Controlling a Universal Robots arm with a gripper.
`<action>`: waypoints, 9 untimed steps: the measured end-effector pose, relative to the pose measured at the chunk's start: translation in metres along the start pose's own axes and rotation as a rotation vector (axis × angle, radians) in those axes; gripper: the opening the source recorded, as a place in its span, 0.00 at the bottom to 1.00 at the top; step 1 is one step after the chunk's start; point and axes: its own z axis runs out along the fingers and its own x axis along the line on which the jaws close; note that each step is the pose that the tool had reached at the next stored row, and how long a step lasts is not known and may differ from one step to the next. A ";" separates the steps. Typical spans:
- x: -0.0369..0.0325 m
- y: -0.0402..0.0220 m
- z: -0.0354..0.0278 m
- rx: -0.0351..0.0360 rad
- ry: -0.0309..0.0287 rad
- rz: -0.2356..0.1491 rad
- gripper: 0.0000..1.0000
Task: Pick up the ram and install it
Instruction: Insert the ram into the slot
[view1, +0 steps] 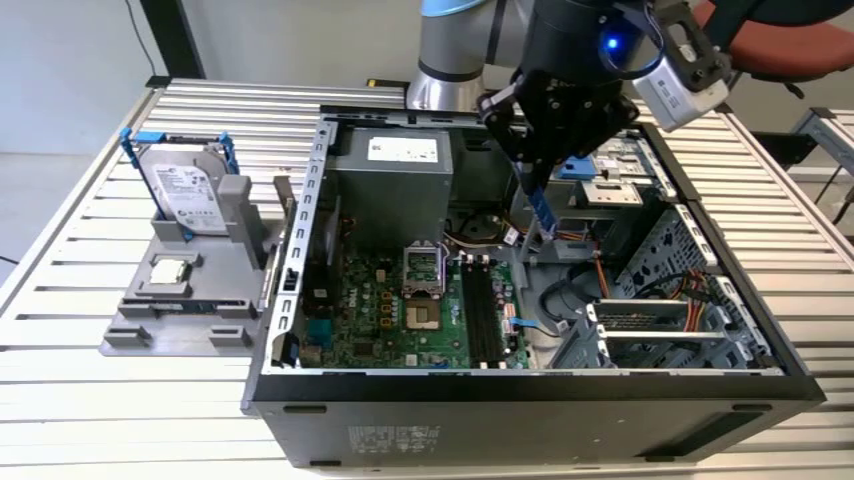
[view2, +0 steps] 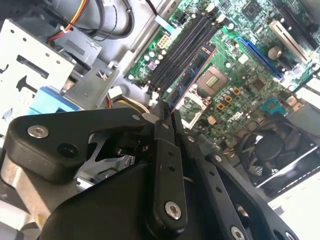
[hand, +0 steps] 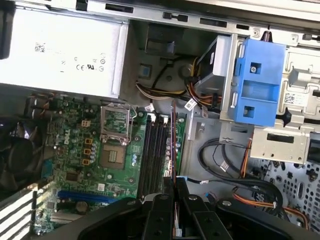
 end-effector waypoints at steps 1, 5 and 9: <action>0.0000 0.0000 0.0000 0.0002 -0.0002 0.009 0.00; -0.0001 0.0000 -0.0001 0.0007 -0.0002 0.017 0.00; -0.0001 0.0000 0.0008 0.0002 -0.0004 0.018 0.00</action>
